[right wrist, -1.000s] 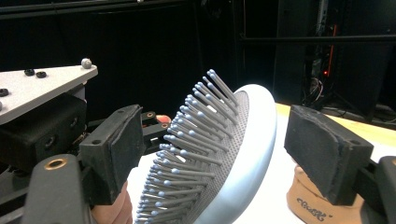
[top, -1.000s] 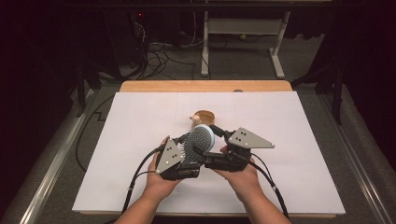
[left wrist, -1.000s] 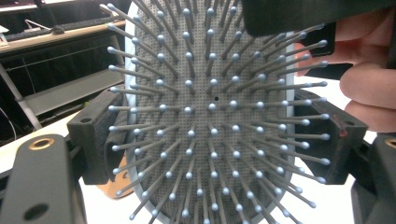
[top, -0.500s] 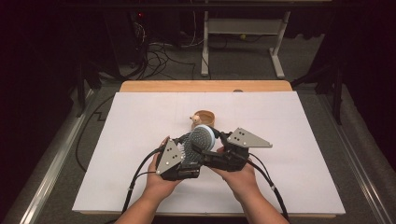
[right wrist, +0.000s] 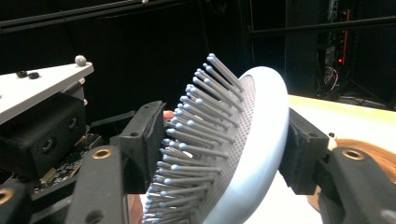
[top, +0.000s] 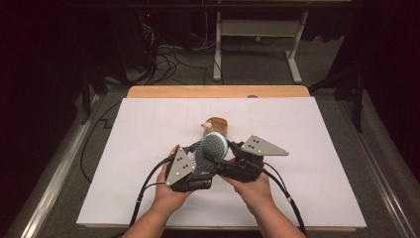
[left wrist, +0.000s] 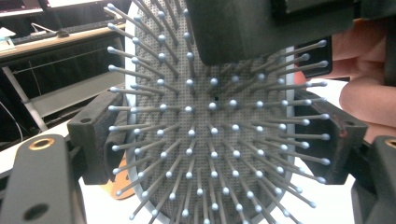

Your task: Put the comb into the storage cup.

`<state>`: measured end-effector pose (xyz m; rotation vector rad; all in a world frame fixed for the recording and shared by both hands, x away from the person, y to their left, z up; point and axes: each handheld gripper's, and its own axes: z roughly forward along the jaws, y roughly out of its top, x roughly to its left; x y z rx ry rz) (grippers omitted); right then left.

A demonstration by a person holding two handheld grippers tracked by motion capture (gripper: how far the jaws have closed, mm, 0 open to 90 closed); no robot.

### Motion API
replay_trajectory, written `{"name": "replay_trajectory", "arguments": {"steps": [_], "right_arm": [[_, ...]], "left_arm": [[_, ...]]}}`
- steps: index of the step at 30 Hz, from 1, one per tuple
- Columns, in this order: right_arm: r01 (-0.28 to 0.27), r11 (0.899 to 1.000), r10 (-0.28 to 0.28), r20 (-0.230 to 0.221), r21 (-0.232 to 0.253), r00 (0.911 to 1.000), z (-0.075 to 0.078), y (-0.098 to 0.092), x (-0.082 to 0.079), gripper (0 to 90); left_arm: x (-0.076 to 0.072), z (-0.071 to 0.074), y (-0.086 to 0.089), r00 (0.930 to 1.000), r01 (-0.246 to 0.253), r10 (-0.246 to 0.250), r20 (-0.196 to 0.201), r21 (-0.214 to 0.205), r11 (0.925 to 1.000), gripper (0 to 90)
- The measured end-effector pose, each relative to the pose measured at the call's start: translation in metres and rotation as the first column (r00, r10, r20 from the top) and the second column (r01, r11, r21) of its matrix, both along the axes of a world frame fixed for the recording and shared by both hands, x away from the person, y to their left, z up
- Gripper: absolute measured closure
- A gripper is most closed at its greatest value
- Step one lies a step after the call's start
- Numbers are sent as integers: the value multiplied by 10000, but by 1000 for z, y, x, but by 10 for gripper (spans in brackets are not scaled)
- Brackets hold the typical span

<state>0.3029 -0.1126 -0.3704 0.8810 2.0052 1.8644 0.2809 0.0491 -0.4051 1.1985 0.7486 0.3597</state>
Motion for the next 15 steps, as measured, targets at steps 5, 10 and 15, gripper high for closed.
{"name": "replay_trajectory", "arguments": {"steps": [5, 10, 15], "right_arm": [[11, 10000, -11, -58, 44, 10000, 0, 0, 0, 424], [41, 9998, -37, -192, 193, 9998, 1, -2, -1, 456], [72, 9993, -55, -460, 368, 9989, 2, -3, 0, 493]], "left_arm": [[0, 0, 0, 10000, -10, 10, 25, 11, 10000, 205], [-1, 0, -1, 10000, -14, 14, 37, 2, 10000, 205], [-1, 0, -2, 9999, -62, 61, 88, 94, 9999, 205]]}}
